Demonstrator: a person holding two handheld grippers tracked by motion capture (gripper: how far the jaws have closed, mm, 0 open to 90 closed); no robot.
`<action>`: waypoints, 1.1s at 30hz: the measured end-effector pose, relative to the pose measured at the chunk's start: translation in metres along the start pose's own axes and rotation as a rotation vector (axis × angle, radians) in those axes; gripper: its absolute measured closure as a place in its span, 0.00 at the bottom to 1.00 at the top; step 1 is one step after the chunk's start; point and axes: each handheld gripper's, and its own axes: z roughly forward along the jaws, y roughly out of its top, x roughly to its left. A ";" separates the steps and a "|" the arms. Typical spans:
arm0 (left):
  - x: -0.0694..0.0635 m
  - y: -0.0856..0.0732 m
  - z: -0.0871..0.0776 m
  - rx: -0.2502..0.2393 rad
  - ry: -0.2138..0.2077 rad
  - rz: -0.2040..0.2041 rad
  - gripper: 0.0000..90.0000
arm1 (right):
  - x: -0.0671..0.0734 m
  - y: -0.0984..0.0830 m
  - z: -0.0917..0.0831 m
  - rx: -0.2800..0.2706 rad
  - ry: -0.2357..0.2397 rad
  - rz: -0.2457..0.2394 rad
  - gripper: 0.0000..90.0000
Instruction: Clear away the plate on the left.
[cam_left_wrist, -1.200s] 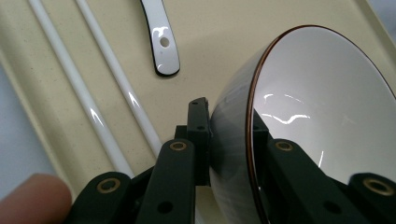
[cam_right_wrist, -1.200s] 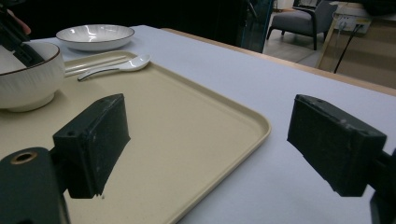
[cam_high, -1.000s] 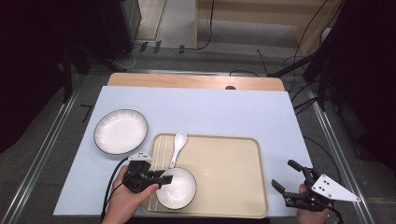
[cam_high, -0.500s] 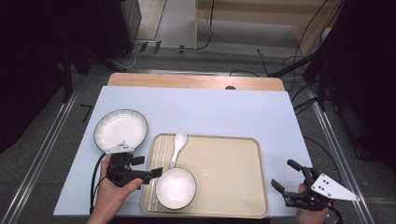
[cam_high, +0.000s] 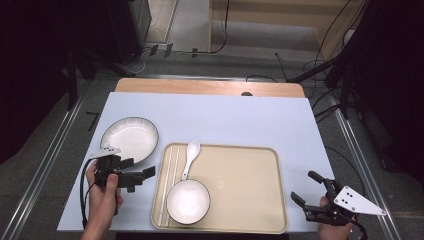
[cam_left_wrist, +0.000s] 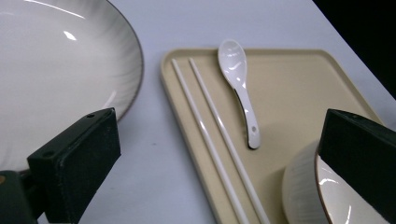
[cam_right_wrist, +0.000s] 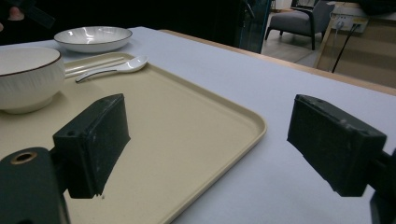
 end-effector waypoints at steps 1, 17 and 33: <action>0.004 0.002 -0.002 -0.004 0.005 -0.007 0.00 | 0.000 0.000 0.000 0.001 0.001 0.004 0.14; 0.040 0.032 0.000 0.002 0.144 -0.005 0.00 | 0.001 0.000 -0.001 0.003 -0.003 -0.001 0.14; 0.084 0.053 -0.002 0.003 0.326 -0.070 0.13 | 0.003 0.001 0.000 0.004 0.006 -0.005 0.14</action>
